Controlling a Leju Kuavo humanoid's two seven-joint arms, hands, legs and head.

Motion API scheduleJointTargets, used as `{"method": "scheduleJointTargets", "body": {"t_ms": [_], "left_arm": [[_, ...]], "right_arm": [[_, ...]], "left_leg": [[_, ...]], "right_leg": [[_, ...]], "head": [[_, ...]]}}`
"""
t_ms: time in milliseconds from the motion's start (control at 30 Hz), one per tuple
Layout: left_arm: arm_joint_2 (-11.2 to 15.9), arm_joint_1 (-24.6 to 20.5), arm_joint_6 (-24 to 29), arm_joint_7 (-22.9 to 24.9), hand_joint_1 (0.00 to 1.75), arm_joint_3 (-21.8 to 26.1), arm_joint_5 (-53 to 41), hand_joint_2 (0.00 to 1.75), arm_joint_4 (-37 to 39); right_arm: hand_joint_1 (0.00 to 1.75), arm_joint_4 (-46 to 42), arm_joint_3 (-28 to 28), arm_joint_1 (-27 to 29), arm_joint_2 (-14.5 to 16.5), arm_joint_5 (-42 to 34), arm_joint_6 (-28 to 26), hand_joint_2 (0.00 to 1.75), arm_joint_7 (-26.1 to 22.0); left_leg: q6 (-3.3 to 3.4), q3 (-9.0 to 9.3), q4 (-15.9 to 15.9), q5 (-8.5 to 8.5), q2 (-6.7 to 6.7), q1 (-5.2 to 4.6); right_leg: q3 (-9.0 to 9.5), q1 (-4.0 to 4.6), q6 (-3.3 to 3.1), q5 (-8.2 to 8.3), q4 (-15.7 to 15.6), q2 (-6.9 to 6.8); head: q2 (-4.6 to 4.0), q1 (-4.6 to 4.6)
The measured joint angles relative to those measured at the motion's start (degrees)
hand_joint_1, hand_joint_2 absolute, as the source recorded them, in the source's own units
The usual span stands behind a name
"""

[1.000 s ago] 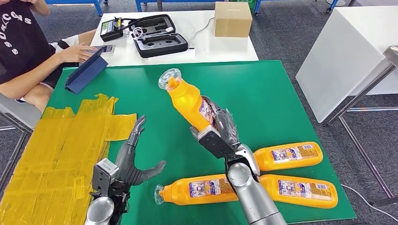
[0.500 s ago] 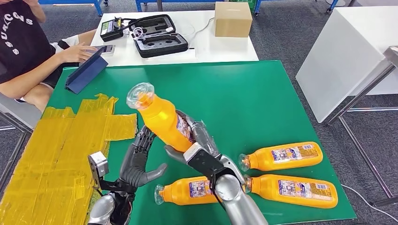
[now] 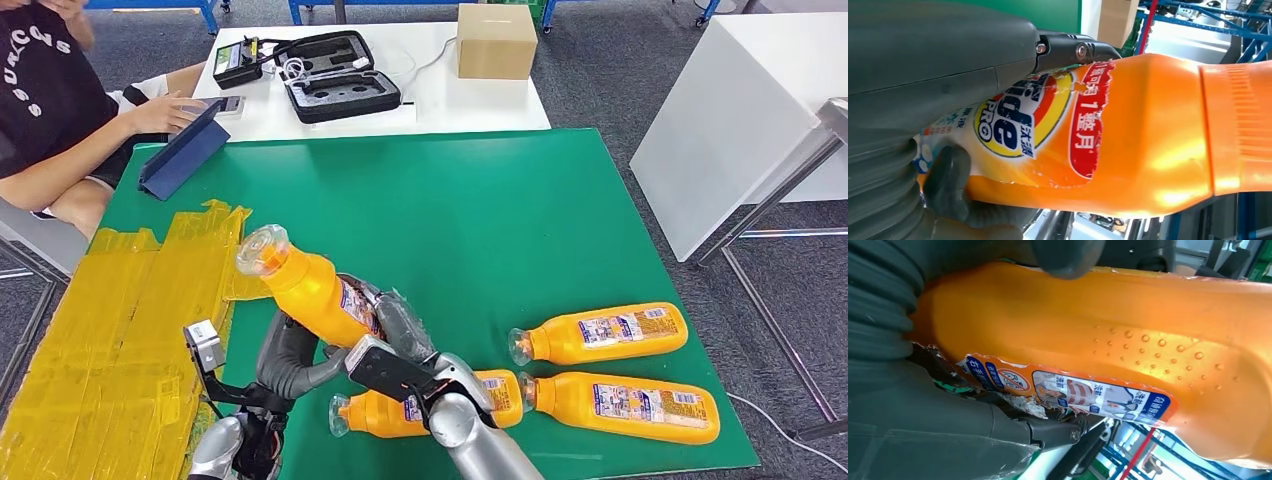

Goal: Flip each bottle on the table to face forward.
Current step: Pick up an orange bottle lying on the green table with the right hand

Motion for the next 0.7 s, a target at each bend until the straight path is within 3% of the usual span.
{"method": "scheduleJointTargets", "body": {"t_ms": [700], "left_arm": [[0.5, 0.09, 0.66, 0.03, 0.0, 0.03, 0.17, 1.75, 0.42]], "right_arm": [[1.75, 3.81, 0.4, -0.37, 0.14, 5.19, -3.46, 1.75, 0.13]], "left_leg": [[0.0, 0.0, 0.0, 0.0, 0.0, 0.0]], "right_leg": [[-0.01, 0.0, 0.0, 0.0, 0.0, 0.0]], "head": [[0.0, 0.01]]}}
